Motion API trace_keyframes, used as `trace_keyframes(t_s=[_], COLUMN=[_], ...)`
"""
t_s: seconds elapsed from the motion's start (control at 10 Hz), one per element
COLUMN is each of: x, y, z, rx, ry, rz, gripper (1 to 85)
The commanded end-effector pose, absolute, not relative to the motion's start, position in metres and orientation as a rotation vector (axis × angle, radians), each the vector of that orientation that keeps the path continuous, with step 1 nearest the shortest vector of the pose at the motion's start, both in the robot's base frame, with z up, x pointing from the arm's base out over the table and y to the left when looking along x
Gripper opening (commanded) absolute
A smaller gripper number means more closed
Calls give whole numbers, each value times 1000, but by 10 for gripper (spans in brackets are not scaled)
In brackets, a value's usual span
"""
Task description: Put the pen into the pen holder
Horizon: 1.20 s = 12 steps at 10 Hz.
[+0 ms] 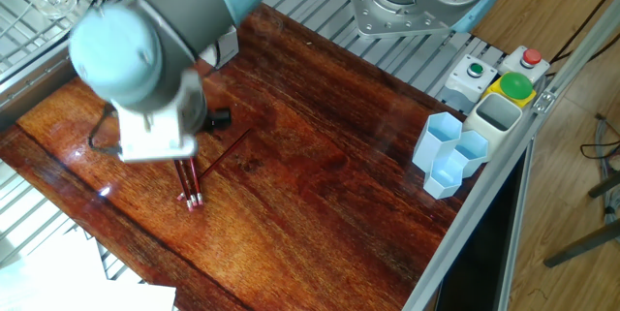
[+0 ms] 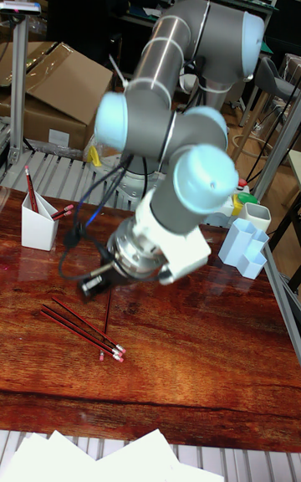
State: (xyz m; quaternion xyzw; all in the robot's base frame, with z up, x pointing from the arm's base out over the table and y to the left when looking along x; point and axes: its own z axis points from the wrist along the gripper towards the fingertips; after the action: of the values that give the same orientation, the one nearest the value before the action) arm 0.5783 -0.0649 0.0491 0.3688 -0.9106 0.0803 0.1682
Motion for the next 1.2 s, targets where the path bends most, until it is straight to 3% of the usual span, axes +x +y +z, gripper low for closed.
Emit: trace_keyframes(t_s=[0.0, 1.1], x=[584, 612], y=[-63, -53], z=[29, 24], rx=[1015, 1019], ry=[-2587, -2545], rz=[270, 350], gripper=[410, 350])
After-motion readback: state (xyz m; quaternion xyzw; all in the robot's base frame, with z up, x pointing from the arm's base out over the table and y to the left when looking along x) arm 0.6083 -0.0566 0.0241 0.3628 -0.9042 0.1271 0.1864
